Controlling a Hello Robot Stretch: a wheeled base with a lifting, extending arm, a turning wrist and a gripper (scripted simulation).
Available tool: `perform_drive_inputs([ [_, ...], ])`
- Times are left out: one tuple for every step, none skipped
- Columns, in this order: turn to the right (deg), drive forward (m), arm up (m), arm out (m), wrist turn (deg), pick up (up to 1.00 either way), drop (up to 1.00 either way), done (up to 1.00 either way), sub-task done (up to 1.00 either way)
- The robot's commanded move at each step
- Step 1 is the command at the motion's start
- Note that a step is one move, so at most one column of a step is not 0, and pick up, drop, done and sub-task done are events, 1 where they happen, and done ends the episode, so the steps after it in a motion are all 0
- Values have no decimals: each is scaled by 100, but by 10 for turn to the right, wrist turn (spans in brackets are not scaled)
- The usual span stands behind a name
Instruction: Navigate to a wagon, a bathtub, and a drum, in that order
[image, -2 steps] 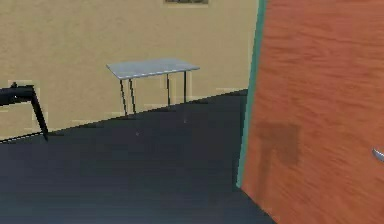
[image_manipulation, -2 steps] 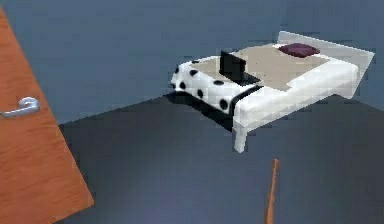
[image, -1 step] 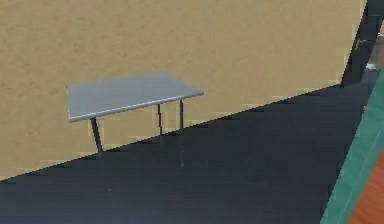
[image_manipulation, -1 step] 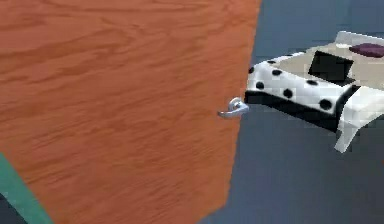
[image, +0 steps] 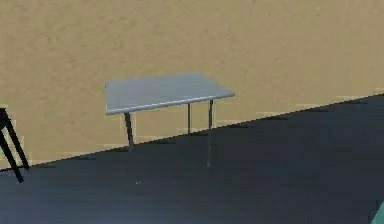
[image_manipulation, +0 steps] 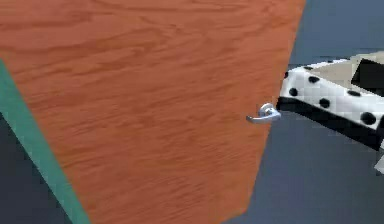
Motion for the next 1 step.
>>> perform_drive_inputs([
  [0, 40, 0, 0, 0, 0, 0, 0, 0],
])
